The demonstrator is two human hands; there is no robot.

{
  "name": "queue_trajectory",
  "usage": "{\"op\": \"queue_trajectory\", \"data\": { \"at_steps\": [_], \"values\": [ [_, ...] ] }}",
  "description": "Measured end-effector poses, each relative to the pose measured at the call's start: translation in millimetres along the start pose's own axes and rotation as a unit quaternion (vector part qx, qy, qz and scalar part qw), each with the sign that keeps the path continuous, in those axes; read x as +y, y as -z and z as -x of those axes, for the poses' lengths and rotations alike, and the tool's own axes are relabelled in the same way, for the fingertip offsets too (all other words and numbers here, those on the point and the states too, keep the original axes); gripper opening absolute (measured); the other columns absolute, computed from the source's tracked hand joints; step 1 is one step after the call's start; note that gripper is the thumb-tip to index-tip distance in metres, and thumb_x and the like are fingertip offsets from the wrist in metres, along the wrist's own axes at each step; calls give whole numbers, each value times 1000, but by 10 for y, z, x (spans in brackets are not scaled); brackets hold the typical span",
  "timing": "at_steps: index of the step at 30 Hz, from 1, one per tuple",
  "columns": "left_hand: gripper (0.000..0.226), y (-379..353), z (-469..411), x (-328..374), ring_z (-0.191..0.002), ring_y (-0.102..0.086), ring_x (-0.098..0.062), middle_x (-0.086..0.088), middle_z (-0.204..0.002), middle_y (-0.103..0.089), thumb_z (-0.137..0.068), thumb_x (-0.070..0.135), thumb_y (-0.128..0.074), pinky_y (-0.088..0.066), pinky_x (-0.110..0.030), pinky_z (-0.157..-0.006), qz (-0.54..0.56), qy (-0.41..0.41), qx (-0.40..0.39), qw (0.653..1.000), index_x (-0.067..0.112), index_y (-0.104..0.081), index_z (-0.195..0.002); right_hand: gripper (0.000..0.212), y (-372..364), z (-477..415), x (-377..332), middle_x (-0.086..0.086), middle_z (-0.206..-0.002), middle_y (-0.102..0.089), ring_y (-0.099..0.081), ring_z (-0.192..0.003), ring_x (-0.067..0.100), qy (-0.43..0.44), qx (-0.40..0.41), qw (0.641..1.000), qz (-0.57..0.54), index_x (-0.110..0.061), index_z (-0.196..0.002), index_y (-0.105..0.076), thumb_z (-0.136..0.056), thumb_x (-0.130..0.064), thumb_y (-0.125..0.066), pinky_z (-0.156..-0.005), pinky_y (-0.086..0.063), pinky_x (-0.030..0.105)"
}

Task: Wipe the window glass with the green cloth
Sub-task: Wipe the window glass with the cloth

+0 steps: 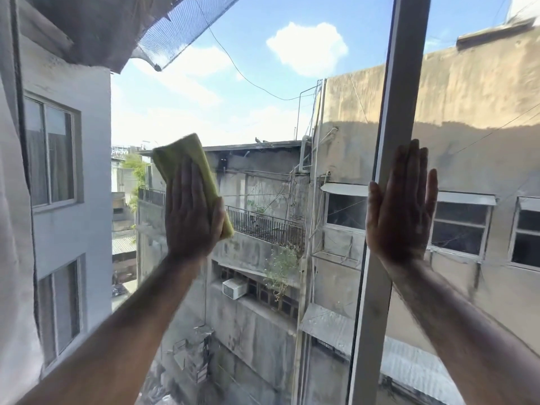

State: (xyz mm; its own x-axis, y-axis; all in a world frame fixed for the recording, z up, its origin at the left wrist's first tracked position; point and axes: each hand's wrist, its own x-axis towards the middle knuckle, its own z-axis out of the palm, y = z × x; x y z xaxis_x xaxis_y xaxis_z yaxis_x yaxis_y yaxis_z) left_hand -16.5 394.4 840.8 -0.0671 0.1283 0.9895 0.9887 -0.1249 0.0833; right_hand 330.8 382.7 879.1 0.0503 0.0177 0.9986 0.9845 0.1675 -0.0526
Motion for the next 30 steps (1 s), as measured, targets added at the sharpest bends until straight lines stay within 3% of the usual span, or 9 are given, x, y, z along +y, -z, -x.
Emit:
{"op": "queue_trajectory", "data": {
  "at_steps": [4,9,11,13,16,20,22,27,30],
  "values": [
    [68,-30,-753,582,-162,-21,-33,-20,-172,-24,-110,36,-40,-19,-48,-135,29,25,48,998,-2,-20,-163,64,10,-10,-3,17,-176,-15,-14,-165,29,-1,-1,1000,-4,-1,-166,-15,-113,-35,-28,-133,-17,53],
    [68,-224,-291,769,-163,-17,-33,-22,-172,-23,-110,40,-42,-25,-52,-132,16,-337,-41,941,0,-23,-163,65,30,-12,-5,18,-176,-16,-14,-164,30,1,-4,1000,-1,-1,-165,-16,-113,-38,-25,-133,-17,54],
    [71,-182,52,422,-163,-21,-32,-22,-171,-27,-109,43,-45,-30,-52,-130,-4,-403,-78,912,1,-26,-162,64,28,-9,-4,18,-176,-15,-13,-165,29,2,-6,1000,3,-1,-165,-15,-113,-36,-28,-133,-18,54],
    [71,-90,242,26,-160,-27,-34,-23,-169,-32,-107,43,-48,-36,-55,-126,-16,-380,-79,921,-1,-31,-160,64,22,-4,-9,18,-176,-14,-13,-165,29,-1,-6,1000,3,-1,-166,-15,-113,-34,-30,-132,-18,55],
    [70,-7,57,-197,-161,-24,-38,-27,-169,-27,-109,41,-39,-31,-59,-127,-17,-203,-52,978,-5,-27,-160,64,12,-1,-13,18,-176,-14,-12,-165,29,-4,-8,1000,2,-1,-166,-14,-113,-33,-31,-132,-17,55],
    [69,10,-696,401,-163,-16,-35,-23,-173,-19,-110,39,-35,-16,-50,-135,15,-22,4,1000,-2,-17,-163,63,2,3,1,17,-176,-13,-11,-165,29,-2,-8,1000,4,-1,-166,-13,-114,-32,-32,-133,-17,55],
    [69,-29,-869,742,-164,-14,-34,-21,-174,-18,-111,39,-35,-13,-46,-136,20,-58,11,998,-1,-17,-164,63,-4,7,5,17,-176,-12,-11,-165,28,-2,-9,1000,5,-2,-166,-13,-114,-33,-31,-133,-16,54],
    [66,-179,-148,883,-162,-20,-34,-24,-170,-28,-111,40,-38,-25,-52,-132,34,-345,-45,937,-1,-27,-161,63,2,8,14,16,-176,-13,-11,-165,28,-2,-9,1000,8,-3,-166,-14,-114,-34,-30,-133,-17,54],
    [70,-115,429,323,-162,-23,-34,-24,-169,-30,-108,42,-46,-33,-54,-128,1,-336,-69,939,-2,-30,-160,63,10,-1,3,17,-176,-14,-13,-165,29,2,-2,1000,-1,-3,-166,-14,-114,-34,-28,-133,-16,54]
  ]
}}
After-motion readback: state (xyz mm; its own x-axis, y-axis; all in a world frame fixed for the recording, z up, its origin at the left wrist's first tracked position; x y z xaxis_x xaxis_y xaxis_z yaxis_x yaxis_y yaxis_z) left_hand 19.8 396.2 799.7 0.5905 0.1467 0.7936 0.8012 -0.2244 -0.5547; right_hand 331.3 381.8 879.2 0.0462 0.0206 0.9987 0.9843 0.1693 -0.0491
